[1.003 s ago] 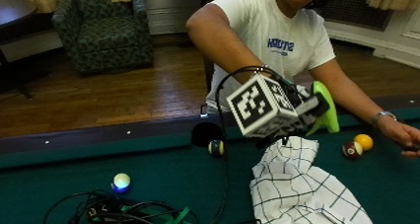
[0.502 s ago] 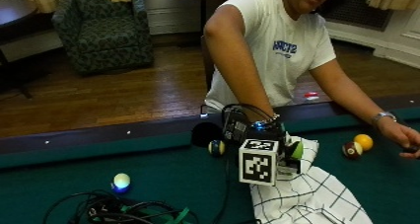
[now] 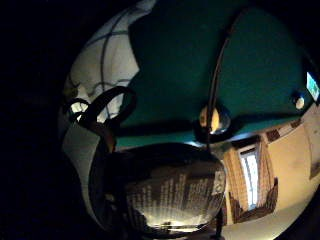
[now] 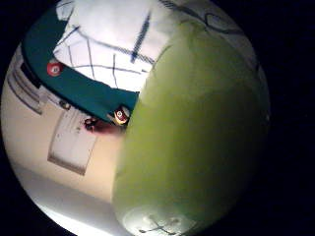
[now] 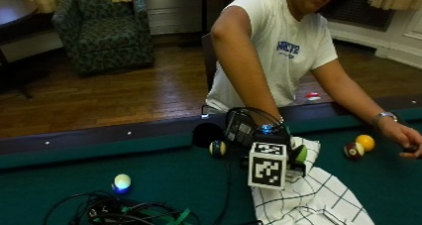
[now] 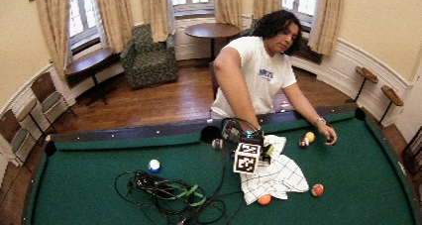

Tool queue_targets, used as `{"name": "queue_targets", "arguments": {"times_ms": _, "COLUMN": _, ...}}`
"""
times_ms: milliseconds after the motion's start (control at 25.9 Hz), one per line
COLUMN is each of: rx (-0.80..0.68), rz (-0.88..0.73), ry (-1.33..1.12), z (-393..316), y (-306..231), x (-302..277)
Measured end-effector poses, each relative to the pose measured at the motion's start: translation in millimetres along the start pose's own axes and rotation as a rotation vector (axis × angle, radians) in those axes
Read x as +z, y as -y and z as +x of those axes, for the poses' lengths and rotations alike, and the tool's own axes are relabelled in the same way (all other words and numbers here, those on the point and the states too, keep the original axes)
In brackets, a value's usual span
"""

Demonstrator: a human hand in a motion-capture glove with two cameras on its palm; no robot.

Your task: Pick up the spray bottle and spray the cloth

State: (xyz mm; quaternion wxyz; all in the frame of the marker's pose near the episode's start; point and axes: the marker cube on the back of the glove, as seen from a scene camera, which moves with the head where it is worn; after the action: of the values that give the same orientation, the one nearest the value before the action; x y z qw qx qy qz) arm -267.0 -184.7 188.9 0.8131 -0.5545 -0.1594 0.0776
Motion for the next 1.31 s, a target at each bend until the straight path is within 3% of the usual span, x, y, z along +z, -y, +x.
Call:
{"name": "queue_targets", "arguments": {"times_ms": 386, "rx": -0.529, "rz": 0.212, "ry": 0.162, "z": -108.5, "y": -77.5, "x": -53.9}}
{"name": "queue_targets", "arguments": {"times_ms": 810, "rx": -1.131, "rz": 0.492, "ry": 0.462, "z": -222.8, "y": -117.7, "x": -32.4}}
{"name": "queue_targets", "arguments": {"times_ms": 1042, "rx": -1.276, "rz": 0.663, "ry": 0.553, "z": -261.7, "y": -81.9, "x": 9.5}}
{"name": "queue_targets", "arguments": {"times_ms": 1312, "rx": -1.342, "rz": 0.61, "ry": 0.571, "z": -298.6, "y": -21.4, "x": 63.1}}
